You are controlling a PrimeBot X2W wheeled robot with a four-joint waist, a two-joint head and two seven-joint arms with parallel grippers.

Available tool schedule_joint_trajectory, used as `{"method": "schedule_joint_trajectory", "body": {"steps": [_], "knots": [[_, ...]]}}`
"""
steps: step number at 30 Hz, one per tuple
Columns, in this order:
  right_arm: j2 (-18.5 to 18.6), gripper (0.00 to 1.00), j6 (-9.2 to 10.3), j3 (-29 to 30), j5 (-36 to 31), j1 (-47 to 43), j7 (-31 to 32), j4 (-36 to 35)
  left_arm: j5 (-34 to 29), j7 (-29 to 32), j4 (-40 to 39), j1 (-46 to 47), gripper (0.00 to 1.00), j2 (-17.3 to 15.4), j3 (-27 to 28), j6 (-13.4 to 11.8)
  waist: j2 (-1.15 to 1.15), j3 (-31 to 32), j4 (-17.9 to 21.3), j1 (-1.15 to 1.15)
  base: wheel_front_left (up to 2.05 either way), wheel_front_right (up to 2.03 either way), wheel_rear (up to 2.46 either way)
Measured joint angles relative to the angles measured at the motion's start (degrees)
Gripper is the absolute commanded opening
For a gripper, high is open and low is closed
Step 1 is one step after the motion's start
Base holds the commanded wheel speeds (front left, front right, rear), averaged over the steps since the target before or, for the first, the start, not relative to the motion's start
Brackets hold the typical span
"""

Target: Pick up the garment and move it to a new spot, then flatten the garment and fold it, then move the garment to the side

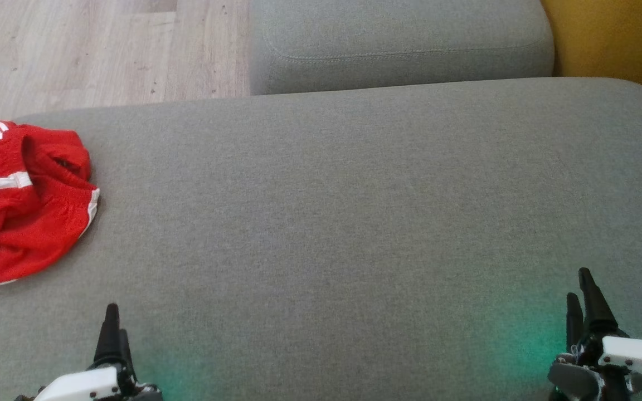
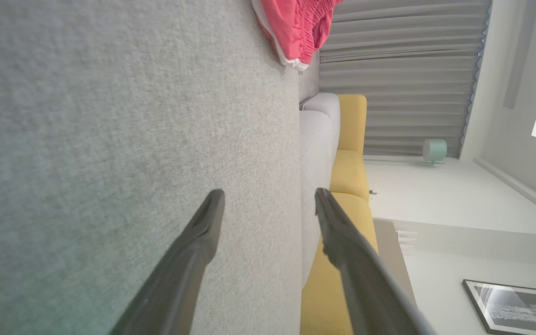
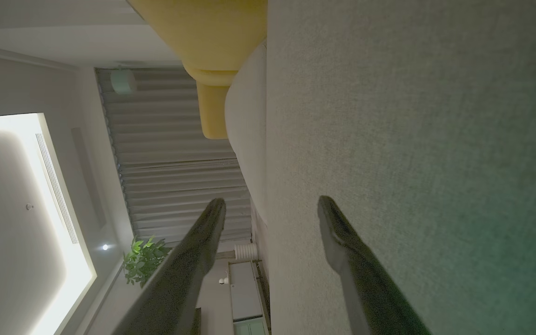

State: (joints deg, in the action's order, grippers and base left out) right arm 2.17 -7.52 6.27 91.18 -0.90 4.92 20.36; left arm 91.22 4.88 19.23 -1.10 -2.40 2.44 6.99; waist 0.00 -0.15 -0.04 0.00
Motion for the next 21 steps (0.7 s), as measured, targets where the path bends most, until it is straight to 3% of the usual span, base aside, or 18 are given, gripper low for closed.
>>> {"method": "schedule_joint_trajectory", "body": {"steps": [21], "knots": [[0.0, 1.0, 0.0, -1.8, -17.1, 0.0, -3.9, -5.3, -15.4, -3.6, -6.4, 0.0, 1.0, 0.0, -3.7, -2.2, 0.0, 0.2, -0.7, 0.0, 0.0, 0.0, 0.0]]}}
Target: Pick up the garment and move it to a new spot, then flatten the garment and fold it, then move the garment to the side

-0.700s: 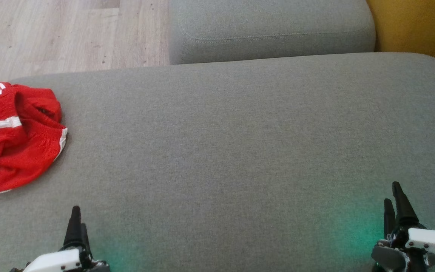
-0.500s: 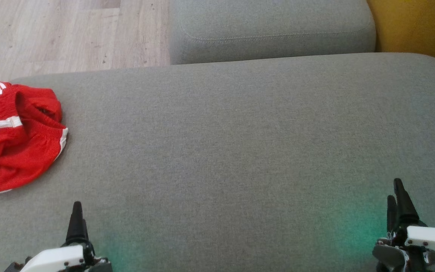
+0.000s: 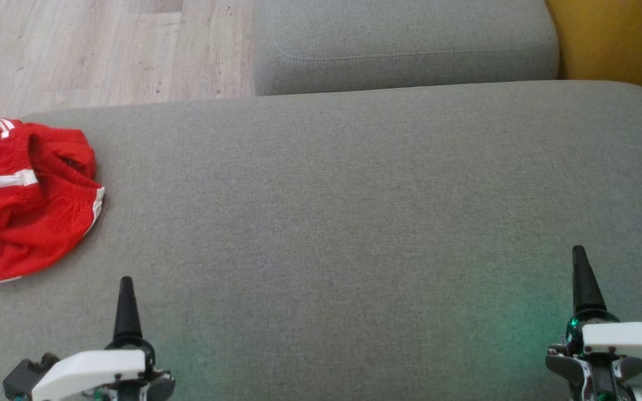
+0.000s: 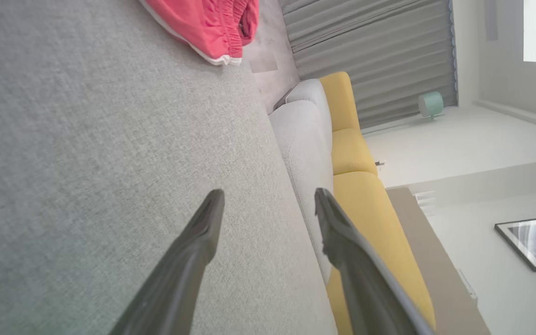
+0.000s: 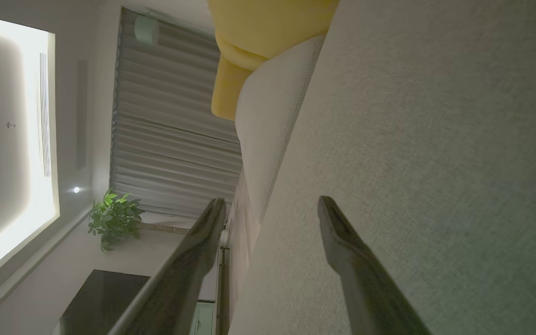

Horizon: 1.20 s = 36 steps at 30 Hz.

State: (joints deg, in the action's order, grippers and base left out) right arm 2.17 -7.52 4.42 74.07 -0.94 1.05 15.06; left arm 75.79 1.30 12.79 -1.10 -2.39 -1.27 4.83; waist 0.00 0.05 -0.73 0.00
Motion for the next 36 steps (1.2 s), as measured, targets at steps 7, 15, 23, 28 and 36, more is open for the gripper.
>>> {"method": "schedule_joint_trajectory", "body": {"steps": [7, 15, 23, 28, 36], "knots": [[0.0, 1.0, 0.0, -0.9, -6.0, -0.8, -1.1, -1.3, -7.1, -1.1, -0.8, -0.1, 1.0, 0.0, -1.2, -0.3, 0.0, 0.2, -0.2, 0.0, 0.0, 0.0, 0.0], [0.0, 1.0, 0.0, -2.3, -11.6, -1.0, -2.3, -2.1, -13.2, -2.5, -1.9, -0.5, 1.0, 0.0, -2.5, -0.4, 0.0, 0.3, -0.4, 0.0, 0.0, 0.0, 0.0], [0.0, 1.0, 0.0, -4.0, -18.1, -1.1, -3.5, -2.5, -20.1, -3.6, -2.1, -0.8, 1.0, 0.0, -3.0, -0.8, 0.0, 0.5, -0.5, 0.0, 0.0, 0.0, 0.0], [0.0, 1.0, 0.0, -4.5, -21.7, -1.2, -4.3, -2.7, -23.9, -4.5, -2.5, -1.8, 1.0, 0.0, -3.0, -0.8, 0.0, 0.6, -0.7, 0.0, 0.0, 0.0, 0.0], [0.0, 1.0, -0.01, -6.1, -27.8, -1.3, -5.6, -2.7, -29.8, -6.0, -2.4, -2.2, 1.0, 0.0, -4.4, -0.8, 0.0, 0.7, -1.0, 0.0, 0.0, 0.0, 0.0]]}}
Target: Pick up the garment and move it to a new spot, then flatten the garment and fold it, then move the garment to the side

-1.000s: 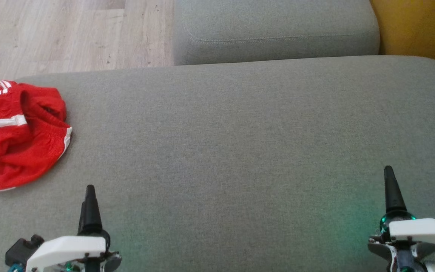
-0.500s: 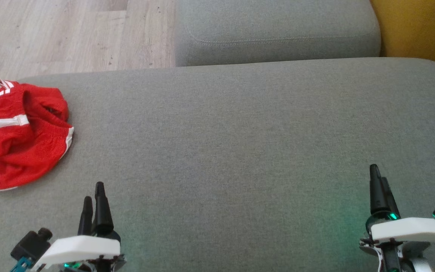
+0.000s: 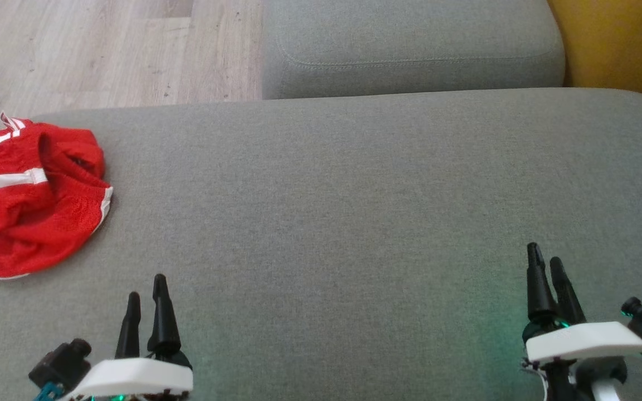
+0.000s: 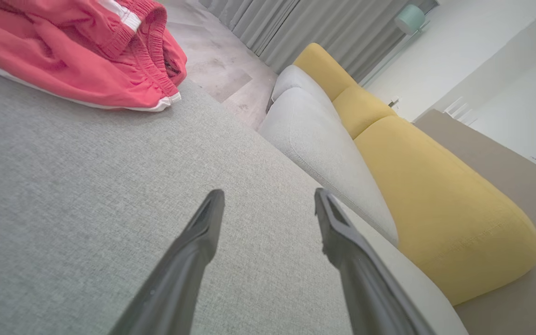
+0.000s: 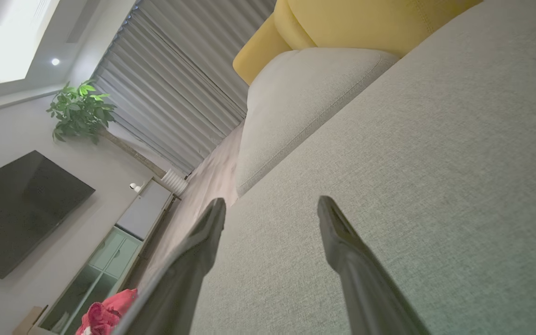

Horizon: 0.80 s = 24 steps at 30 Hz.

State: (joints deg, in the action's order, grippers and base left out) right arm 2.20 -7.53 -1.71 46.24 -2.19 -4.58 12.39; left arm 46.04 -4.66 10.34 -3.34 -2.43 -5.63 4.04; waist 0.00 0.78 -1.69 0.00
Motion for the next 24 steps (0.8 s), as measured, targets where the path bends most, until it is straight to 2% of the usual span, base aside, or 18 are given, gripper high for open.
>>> {"method": "schedule_joint_trajectory", "body": {"steps": [24], "knots": [[0.0, 1.0, 0.0, -3.0, -17.5, -1.1, -4.0, 0.1, -15.8, -4.0, 1.1, -0.6, 1.0, -0.1, -3.4, -2.3, 0.0, -0.1, -0.8, 0.0, 0.0, 0.0, 0.0]]}}
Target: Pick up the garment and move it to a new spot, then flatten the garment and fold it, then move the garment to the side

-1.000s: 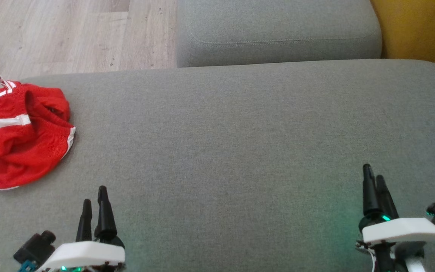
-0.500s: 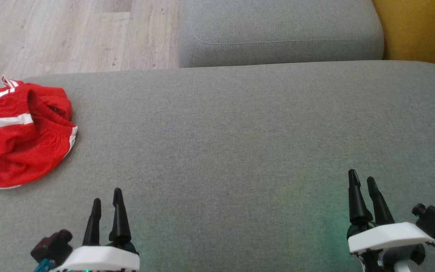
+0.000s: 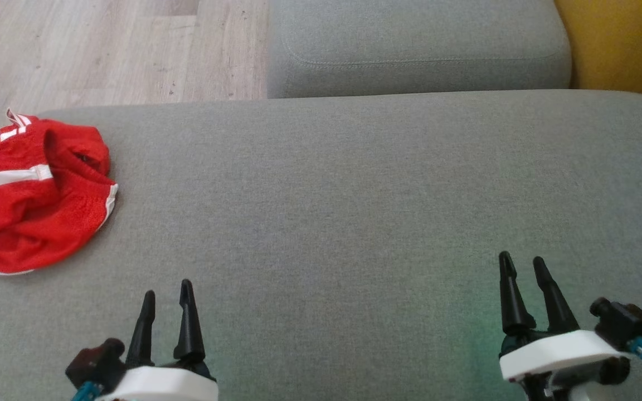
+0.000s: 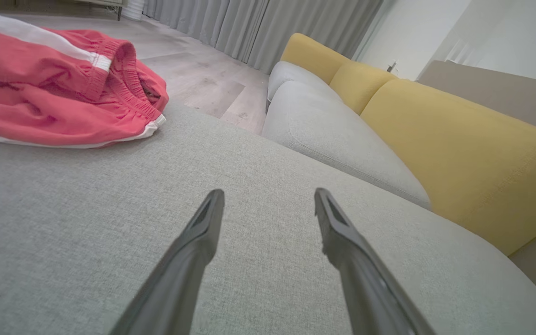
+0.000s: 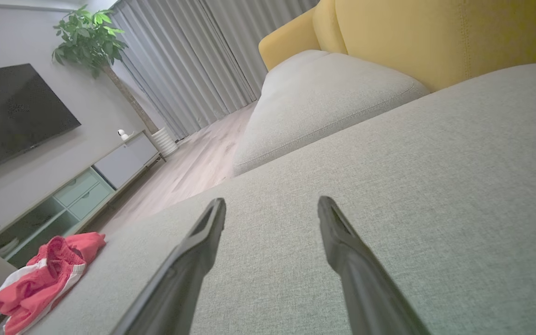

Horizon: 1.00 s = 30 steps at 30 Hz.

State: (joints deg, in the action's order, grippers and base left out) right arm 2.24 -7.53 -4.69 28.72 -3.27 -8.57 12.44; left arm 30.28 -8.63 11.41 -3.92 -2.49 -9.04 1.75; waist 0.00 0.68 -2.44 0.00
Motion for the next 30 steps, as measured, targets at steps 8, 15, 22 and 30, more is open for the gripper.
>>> {"method": "schedule_joint_trajectory", "body": {"steps": [8, 15, 22, 30], "knots": [[0.0, 1.0, 0.01, -0.7, -5.6, 0.0, -1.1, 0.0, -4.9, -1.1, 0.8, 0.0, 1.0, 0.0, -0.3, -0.7, 0.0, 0.1, -0.4, 0.0, 0.0, 0.0, 0.0], [0.0, 1.0, 0.0, -2.0, -11.1, 0.0, -2.3, 0.0, -8.7, -2.4, 1.6, 0.0, 1.0, 0.0, -0.6, -1.3, 0.0, 0.1, -0.5, 0.0, 0.0, 0.0, 0.0], [0.1, 1.0, 0.01, -2.4, -16.2, 0.0, -3.5, -0.1, -12.4, -3.6, 2.6, 0.0, 1.0, -0.1, -1.9, -1.8, 0.0, 0.1, -0.6, 0.0, 0.0, 0.0, 0.0], [0.1, 1.0, 0.0, -3.1, -22.0, 0.0, -4.6, -0.5, -16.2, -4.8, 3.3, 0.0, 1.0, -0.1, -2.4, -2.9, 0.0, -0.1, -0.8, 0.0, 0.0, 0.0, 0.0]]}}
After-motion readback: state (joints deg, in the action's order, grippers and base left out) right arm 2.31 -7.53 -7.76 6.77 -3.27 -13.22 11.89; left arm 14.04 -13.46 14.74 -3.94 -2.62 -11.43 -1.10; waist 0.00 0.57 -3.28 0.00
